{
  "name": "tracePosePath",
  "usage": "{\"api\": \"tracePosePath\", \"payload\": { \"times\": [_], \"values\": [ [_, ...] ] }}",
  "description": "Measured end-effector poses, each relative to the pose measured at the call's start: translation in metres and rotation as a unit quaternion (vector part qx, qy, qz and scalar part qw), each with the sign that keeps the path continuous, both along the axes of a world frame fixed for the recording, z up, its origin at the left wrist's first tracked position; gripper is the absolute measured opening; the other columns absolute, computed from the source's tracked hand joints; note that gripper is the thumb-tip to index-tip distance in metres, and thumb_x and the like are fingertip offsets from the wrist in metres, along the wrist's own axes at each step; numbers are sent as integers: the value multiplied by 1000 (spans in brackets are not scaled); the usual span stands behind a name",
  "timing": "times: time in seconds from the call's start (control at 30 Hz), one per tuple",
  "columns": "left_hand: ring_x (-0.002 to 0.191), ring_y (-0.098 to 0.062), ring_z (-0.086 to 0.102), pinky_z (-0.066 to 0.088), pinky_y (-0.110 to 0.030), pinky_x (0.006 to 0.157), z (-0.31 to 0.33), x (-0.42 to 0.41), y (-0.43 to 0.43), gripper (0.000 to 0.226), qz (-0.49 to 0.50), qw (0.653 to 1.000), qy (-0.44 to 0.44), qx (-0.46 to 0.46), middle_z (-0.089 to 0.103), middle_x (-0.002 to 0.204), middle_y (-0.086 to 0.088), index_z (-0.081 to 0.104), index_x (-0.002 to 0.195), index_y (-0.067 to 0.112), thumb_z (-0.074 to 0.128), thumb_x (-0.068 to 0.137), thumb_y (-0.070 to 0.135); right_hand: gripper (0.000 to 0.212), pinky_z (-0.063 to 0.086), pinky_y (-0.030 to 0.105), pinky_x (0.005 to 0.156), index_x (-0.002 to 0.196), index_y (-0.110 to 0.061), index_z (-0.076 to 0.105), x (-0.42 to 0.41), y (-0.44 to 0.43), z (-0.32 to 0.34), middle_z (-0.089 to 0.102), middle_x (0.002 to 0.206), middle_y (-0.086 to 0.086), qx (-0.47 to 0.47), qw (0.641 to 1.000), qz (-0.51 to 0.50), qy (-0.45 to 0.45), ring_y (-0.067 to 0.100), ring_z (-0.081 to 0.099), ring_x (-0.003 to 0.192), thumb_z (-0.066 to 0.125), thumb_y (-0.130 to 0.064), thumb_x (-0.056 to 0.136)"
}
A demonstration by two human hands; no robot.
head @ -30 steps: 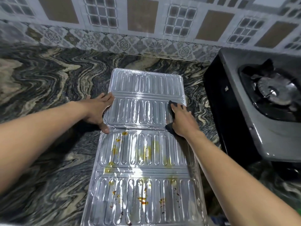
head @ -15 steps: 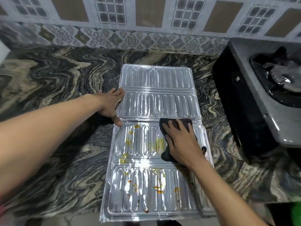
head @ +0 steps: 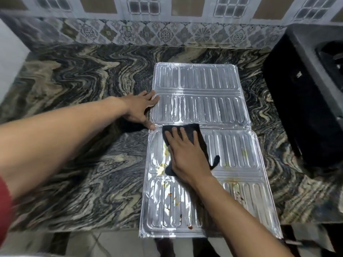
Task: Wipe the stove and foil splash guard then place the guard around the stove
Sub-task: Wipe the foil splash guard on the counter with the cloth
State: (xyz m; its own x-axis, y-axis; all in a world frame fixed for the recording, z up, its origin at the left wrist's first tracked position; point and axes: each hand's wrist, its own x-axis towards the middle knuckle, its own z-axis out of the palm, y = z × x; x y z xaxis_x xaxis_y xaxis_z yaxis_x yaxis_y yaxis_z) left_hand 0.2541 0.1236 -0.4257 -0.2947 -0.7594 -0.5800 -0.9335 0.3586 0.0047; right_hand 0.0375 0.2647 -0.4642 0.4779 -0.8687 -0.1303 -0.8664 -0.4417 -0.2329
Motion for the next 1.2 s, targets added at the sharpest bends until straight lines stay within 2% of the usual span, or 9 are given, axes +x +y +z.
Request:
{"api": "tracePosePath", "payload": {
  "times": [0.13, 0.27, 0.5, 0.63, 0.73, 0.8, 0.9, 1.0, 1.2],
  "values": [
    [151, -24, -11, 9, -52, 122, -2, 3, 0, 131, 7, 1000, 13, 3, -21, 163, 3, -13, 155, 27, 64, 63, 81, 63, 1, 54, 122, 157, -19, 19, 20, 26, 0, 24, 163, 6, 8, 996, 84, -26, 26, 15, 152, 42, -25, 98],
    [151, -23, -12, 8, -51, 122, -2, 3, 1, 131, 13, 1000, 20, 2, -21, 163, 3, -13, 155, 27, 64, 63, 80, 53, 4, 48, 123, 157, -25, 20, 2, 49, 1, 24, 163, 0, 17, 991, 125, -35, 18, 16, 151, 22, -36, 105],
    [152, -25, -11, 8, -57, 120, 3, -8, 11, 119, 26, 1000, 12, -13, -22, 162, 1, -15, 155, 27, 63, 77, 70, 53, 1, 45, 123, 158, -31, 5, -78, 16, -6, 8, 166, -7, -7, 997, -73, 22, 12, 1, 153, 13, -42, 106],
    [151, -20, -15, 2, -56, 121, 2, -15, 55, 88, -40, 996, 70, -32, -29, 157, 3, -22, 148, 37, 39, 92, 66, 52, -5, 48, 122, 157, -37, 9, -80, 7, -9, 9, 166, -7, -18, 995, -87, 41, 21, -1, 153, 13, -44, 105],
    [147, -14, -23, -4, -55, 121, 2, -8, 81, 124, -42, 998, 49, 12, -33, 155, 7, -23, 150, 40, 42, 61, 97, 52, -3, 49, 122, 157, -38, 9, -78, 1, -5, 5, 166, -7, -17, 996, -85, 35, 18, -2, 153, 13, -44, 105],
    [147, -14, -23, -4, -55, 120, 1, -6, 80, 143, -47, 999, 19, 4, -33, 155, 7, -25, 150, 39, 46, 43, 102, 52, -2, 48, 123, 157, -37, 8, -80, -4, -5, 5, 166, -7, -19, 997, -70, 32, 16, -1, 153, 13, -44, 105],
    [148, -16, -21, -3, -55, 121, -1, -9, 78, 146, -48, 999, 16, 1, -34, 156, 6, -29, 148, 40, 46, 39, 104, 53, -3, 46, 123, 157, -34, 6, -95, -18, -7, 5, 166, -3, -9, 997, -76, 34, 17, -1, 153, 13, -44, 105],
    [149, -16, -20, -5, -54, 121, -2, -10, 78, 144, -60, 998, 6, -8, -34, 157, 5, -30, 147, 40, 42, 40, 105, 55, -3, 44, 123, 158, -26, 8, -126, -26, -6, 7, 166, 4, -9, 987, -156, 44, 21, 1, 153, 16, -41, 106],
    [148, -15, -22, 0, -55, 121, 2, -13, 78, 146, -62, 998, -6, 4, -35, 155, 5, -29, 148, 38, 46, 41, 103, 54, -4, 43, 123, 158, -20, 12, -135, 29, -5, 10, 166, 9, -20, 968, -248, 33, 22, 3, 153, 18, -36, 107]
  ]
}}
